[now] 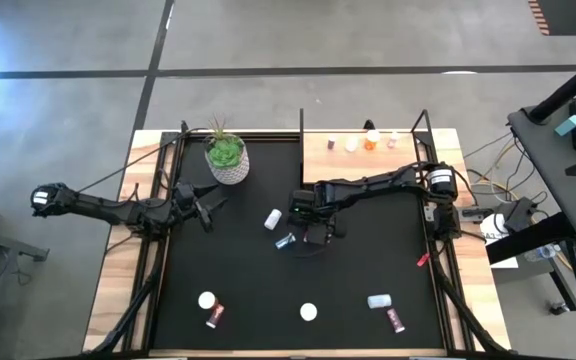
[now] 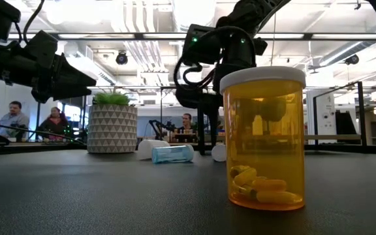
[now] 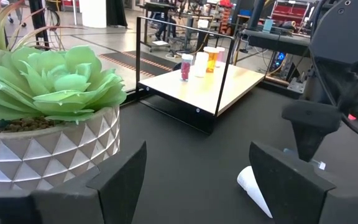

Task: Pick and place medicine bottles onto shelf by color
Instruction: Put the right blue pill bottle on the shelf aligned with the other blue pill bottle

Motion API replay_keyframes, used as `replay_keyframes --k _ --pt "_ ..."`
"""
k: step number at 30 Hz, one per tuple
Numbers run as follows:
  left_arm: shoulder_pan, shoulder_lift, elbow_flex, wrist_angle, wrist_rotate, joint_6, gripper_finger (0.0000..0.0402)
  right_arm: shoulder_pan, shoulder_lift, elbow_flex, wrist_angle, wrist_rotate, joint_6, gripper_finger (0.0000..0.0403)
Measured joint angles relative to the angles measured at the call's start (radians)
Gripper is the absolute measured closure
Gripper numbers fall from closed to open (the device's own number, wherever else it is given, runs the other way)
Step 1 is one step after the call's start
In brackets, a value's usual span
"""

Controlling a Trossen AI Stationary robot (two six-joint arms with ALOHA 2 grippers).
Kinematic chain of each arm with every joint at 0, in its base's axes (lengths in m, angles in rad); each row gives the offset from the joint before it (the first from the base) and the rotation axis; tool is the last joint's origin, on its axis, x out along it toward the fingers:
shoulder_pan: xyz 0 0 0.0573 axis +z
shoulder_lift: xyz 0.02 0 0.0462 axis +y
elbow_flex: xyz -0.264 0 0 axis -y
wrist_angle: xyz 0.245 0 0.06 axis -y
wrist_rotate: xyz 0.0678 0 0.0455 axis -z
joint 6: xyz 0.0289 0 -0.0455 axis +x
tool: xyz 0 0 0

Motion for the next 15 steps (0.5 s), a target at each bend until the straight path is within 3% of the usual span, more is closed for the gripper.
replay_keyframes --k 6,11,15 --pt "0.0 0.0 0.0 0.0 0.0 0.0 0.0132 -0.008 -0.006 -0.001 0.011 -0.019 0.16 0.032" --pt "0.0 0.0 0.0 0.0 0.0 0.0 0.0132 -0.041 -0.046 -0.002 0.022 -0.251 0.231 0.0323" --pt "0.0 0.0 0.0 0.0 0.0 0.0 0.0132 -0.078 -0.085 -0.002 0.039 -0.329 0.308 0.0327"
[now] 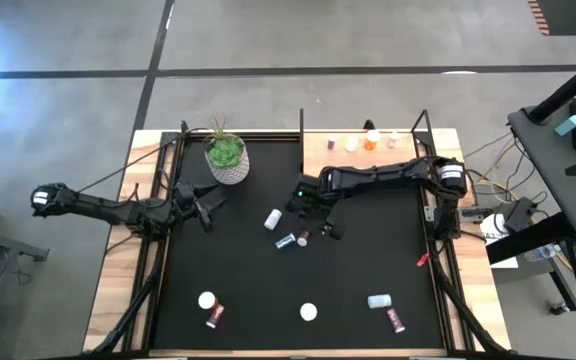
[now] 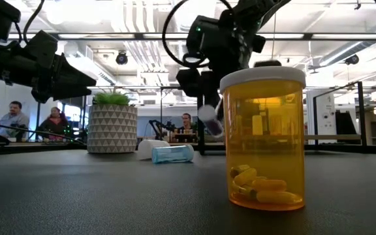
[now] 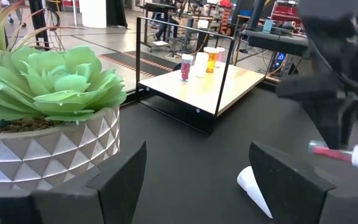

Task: Pick and place medicine bottles onto shelf by color
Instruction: Put the right blue pill bottle on the shelf aligned with the other blue pill bottle

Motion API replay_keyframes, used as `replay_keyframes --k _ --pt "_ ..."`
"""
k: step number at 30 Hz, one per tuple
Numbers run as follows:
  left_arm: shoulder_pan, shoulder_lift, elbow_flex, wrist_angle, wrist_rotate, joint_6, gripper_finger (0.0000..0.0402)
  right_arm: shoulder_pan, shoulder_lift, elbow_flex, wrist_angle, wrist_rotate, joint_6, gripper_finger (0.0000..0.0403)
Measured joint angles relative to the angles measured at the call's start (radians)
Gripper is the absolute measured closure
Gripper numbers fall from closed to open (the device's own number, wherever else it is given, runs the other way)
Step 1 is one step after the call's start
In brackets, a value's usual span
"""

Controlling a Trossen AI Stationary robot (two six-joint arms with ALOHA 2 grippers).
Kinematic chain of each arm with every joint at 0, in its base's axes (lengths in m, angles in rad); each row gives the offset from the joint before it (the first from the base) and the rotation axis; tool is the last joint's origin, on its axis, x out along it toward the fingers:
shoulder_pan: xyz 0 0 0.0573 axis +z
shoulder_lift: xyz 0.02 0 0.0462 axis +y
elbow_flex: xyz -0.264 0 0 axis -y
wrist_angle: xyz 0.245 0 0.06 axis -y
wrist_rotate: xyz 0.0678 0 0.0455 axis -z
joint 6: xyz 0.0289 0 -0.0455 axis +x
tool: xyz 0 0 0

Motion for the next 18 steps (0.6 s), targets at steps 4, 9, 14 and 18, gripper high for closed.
replay_keyframes --k 4,9,14,18 --pt "0.0 0.0 0.0 0.0 0.0 0.0 0.0132 -0.036 -0.025 -0.003 0.038 -0.153 0.086 0.0329" --pt "0.0 0.0 0.0 0.0 0.0 0.0 0.0132 -0.063 -0.061 -0.043 0.055 -0.251 0.15 0.0329" --pt "0.0 0.0 0.0 0.0 0.0 0.0 0.0132 -0.062 -0.146 -0.138 0.175 -0.25 0.222 0.0333" --pt "0.0 0.0 0.0 0.0 0.0 0.0 0.0132 -0.064 -0.241 -0.26 0.348 -0.227 0.3 0.0337"
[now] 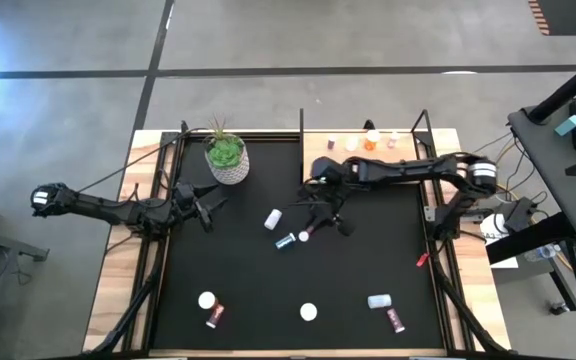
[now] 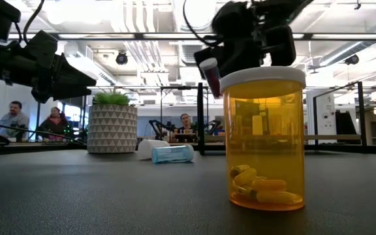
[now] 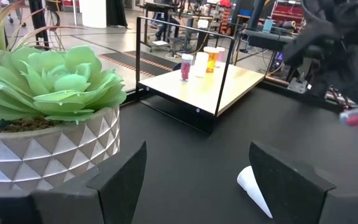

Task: Pick and place medicine bottles onto shelf by color
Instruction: Put the right blue pill bottle on the shelf aligned with the other blue pill bottle

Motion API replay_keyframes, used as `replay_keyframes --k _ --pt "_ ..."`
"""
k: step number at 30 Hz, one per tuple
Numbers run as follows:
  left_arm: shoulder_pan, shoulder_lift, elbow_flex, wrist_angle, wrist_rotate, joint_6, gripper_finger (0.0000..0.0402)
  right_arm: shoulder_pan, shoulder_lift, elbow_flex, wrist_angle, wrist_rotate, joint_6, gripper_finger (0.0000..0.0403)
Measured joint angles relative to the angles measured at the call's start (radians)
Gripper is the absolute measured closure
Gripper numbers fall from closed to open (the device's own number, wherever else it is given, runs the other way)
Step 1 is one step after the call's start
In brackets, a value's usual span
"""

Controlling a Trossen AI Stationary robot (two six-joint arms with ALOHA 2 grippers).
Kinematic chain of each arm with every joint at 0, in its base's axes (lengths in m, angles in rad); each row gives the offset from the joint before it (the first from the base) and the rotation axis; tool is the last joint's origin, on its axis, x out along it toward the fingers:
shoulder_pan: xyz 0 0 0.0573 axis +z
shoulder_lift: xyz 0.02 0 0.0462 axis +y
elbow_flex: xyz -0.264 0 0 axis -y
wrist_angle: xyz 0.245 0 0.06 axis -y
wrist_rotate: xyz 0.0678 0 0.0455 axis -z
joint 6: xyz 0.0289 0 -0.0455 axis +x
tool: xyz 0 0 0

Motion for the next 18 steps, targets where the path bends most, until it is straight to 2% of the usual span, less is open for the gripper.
replay_keyframes --k 2,7,10,18 --pt "0.0 0.0 0.0 0.0 0.0 0.0 0.0132 0.0 -0.057 -0.077 0.137 0.078 0.077 0.0337" --pt "0.0 0.0 0.0 0.0 0.0 0.0 0.0132 0.0 -0.185 -0.287 0.463 0.428 0.285 0.0338" --pt "0.0 0.0 0.0 0.0 0.0 0.0 0.0132 -0.001 -0.258 -0.406 0.6 0.596 0.377 0.0338" --pt "0.0 0.001 0.0 0.0 0.0 0.0 0.0132 0.0 -0.406 -0.67 0.904 0.807 0.575 0.0338"
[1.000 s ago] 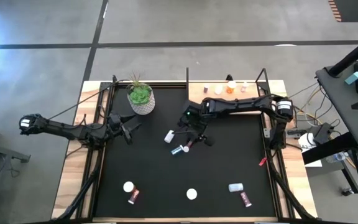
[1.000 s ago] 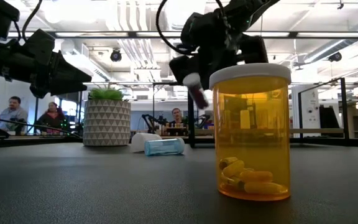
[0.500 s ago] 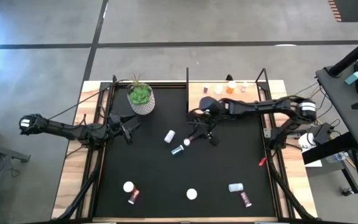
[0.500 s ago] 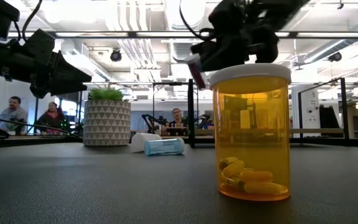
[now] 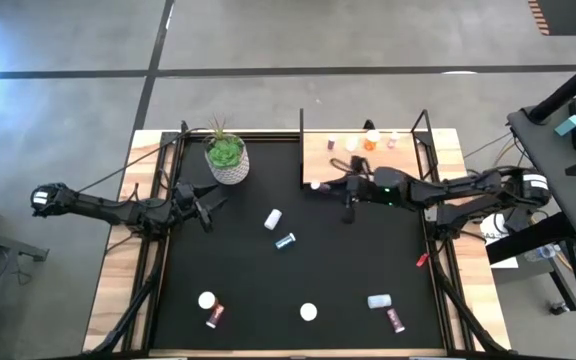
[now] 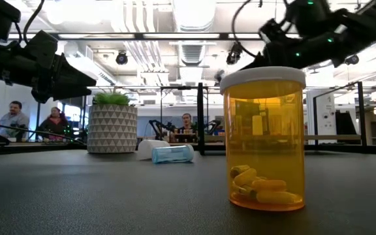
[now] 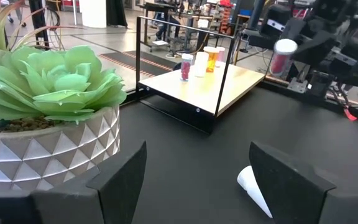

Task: Pick and place medicine bottles onto shelf by color
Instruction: Put the right blue pill bottle on the shelf aligned with the other blue pill bottle

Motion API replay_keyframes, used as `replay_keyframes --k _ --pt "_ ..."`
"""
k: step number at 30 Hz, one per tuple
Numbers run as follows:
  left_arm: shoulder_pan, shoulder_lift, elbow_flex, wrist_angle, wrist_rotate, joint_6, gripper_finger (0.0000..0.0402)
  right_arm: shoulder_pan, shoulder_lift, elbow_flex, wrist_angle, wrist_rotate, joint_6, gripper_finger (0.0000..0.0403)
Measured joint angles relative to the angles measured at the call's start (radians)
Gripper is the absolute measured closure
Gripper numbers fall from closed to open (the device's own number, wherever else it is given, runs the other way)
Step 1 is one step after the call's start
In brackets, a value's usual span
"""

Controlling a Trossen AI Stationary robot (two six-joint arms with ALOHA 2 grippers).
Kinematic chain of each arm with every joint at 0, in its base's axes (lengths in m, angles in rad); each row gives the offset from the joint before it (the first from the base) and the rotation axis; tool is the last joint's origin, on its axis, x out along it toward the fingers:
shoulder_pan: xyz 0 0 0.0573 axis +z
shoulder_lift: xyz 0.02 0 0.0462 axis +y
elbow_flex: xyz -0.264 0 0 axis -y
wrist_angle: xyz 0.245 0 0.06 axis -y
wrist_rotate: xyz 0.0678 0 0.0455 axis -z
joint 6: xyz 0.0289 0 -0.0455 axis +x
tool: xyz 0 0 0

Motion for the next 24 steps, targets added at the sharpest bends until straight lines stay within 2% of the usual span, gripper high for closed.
replay_keyframes --k 6,10,15,18,24 --pt "0.0 0.0 0.0 0.0 0.0 0.0 0.0132 0.0 0.001 -0.132 0.241 0.194 0.114 0.0338" --pt "0.0 0.0 0.0 0.0 0.0 0.0 0.0132 0.0 0.006 -0.172 0.247 0.195 0.131 0.0338" --pt "0.0 -0.001 0.0 0.0 0.0 0.0 0.0132 0.002 0.004 -0.182 0.222 0.197 0.227 0.0337" --pt "0.0 -0.001 0.0 0.0 0.0 0.0 0.0132 -0.004 0.004 -0.136 0.078 0.204 0.296 0.0323" --pt "0.0 0.0 0.0 0.0 0.0 0.0 0.0132 -0.005 0.007 0.051 -0.404 0.25 0.407 0.0267"
